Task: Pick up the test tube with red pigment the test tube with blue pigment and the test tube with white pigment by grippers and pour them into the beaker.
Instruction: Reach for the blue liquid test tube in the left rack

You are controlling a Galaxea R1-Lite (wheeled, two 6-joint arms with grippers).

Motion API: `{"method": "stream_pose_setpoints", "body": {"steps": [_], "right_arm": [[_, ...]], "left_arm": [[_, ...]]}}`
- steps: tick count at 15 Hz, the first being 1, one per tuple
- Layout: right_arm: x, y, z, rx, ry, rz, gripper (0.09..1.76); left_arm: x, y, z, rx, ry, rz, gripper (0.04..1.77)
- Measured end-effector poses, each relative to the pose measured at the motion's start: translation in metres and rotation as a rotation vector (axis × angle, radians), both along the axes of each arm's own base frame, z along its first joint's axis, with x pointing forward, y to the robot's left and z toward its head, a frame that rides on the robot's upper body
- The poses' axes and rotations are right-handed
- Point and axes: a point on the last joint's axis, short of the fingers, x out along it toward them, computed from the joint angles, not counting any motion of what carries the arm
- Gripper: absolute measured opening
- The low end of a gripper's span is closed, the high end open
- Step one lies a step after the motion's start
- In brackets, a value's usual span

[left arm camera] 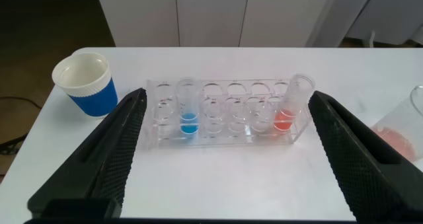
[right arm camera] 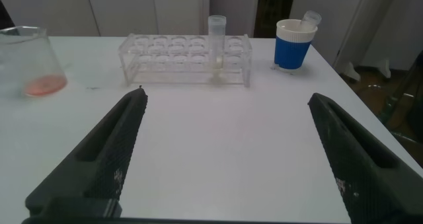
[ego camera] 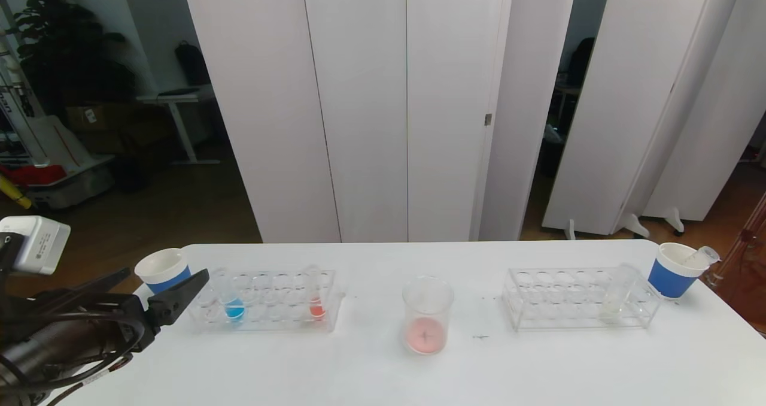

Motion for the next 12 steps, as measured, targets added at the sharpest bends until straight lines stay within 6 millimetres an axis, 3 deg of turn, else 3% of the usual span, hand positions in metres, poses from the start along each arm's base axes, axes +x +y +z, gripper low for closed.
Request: {"method": "stream_pose_setpoints", "body": {"steps": [5, 12], "right_arm": [[0.0, 0.0, 0.0, 0.0, 0.0, 0.0, 1.75], [0.0, 0.0, 0.0, 0.0, 0.0, 0.0, 1.75]], "left_arm": [[0.012, -0.002, -0.021, -0.033, 0.078, -0.001, 1.75], [0.045, -0.005, -0.047, -0.063, 0.091, 0.015, 1.75]]}}
